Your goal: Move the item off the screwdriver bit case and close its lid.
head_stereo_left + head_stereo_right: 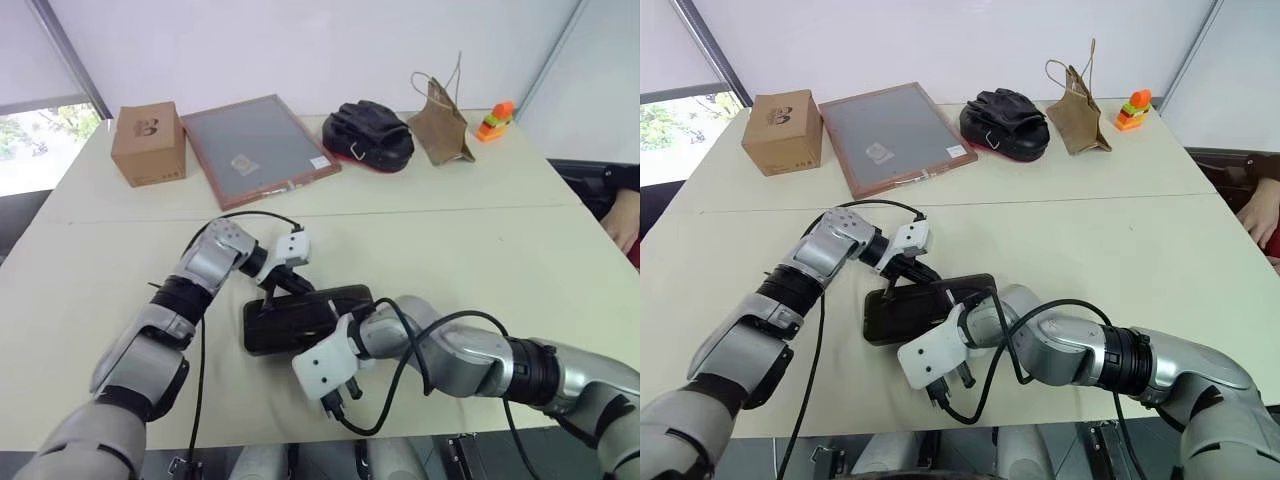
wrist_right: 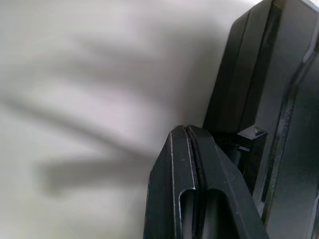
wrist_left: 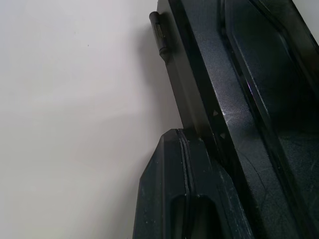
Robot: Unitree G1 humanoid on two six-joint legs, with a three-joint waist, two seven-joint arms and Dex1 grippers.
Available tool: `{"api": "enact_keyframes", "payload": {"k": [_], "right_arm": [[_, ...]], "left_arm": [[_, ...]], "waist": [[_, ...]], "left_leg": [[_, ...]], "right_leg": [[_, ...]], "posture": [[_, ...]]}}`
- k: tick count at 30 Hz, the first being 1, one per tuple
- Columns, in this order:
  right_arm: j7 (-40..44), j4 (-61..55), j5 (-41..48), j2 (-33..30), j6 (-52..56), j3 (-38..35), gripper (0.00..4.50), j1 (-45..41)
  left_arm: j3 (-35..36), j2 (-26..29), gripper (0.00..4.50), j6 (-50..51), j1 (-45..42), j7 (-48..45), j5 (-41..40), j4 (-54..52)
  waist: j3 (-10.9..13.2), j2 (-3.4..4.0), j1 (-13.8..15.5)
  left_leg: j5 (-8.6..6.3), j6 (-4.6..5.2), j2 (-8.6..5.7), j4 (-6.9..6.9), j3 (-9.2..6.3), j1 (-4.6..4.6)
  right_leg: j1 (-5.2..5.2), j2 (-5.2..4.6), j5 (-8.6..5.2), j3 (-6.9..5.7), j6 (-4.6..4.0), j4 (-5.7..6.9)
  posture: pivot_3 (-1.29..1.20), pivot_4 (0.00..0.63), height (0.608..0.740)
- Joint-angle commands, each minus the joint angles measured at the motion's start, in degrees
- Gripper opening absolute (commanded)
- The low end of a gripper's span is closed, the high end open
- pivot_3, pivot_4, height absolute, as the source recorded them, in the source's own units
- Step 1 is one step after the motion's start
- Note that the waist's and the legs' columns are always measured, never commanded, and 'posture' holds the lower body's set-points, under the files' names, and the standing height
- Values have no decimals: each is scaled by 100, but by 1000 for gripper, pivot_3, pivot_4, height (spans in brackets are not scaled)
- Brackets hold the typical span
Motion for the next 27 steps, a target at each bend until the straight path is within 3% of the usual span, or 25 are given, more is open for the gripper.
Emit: {"api": "enact_keyframes", "payload": {"k": [1, 6, 8, 14, 19, 27], "right_arm": [[-847, 1696, -1419, -372, 494, -1032, 37, -698], [-923, 1957, -1480, -329, 359, -1092, 37, -748], [-830, 1848, -1341, -277, 379, -1188, 37, -694], [-30, 469, -111, -235, 914, -1742, 37, -132], [427, -416, 520, -468, 1418, -2161, 37, 357], [670, -673, 465, -677, 1416, -2319, 37, 688]], "left_arm": [[-1365, -235, 0, 127, 734, -953, -564, -553], [-1479, -124, 0, 350, 822, -952, -746, -870], [-1164, -352, 0, 129, 859, -927, -416, -604], [-305, -1152, 0, -1486, 160, 712, 522, 1474], [184, -1448, 0, -2218, -476, 1585, 767, 2619], [461, -1437, 0, -2385, -810, 1131, 732, 3093]], "waist": [[0, 0, -5], [-1, 1, -18], [-1, 1, -14], [-22, 10, 207], [-26, 5, 336], [-43, 14, 248]], "left_leg": [[0, 0, 0, 0, 0, 0], [0, -1, 2, -2, 2, 5], [0, -1, 3, -5, 2, 16], [-2, 2, 3, -10, -12, 69], [7, 19, -26, 8, -15, 73], [6, 20, -14, -6, -10, 67]], "right_leg": [[0, 1, 0, 0, 0, 0], [0, 5, 0, 3, -1, 1], [8, 7, -1, 3, -1, 1], [85, -5, -3, -8, 0, -29], [118, -33, -3, -11, 8, -45], [95, -27, -9, -14, 27, -35]], "posture": [[0, 150, 740], [0, 150, 740], [0, 150, 740], [0, 150, 740], [0, 150, 740], [0, 150, 740]]}}
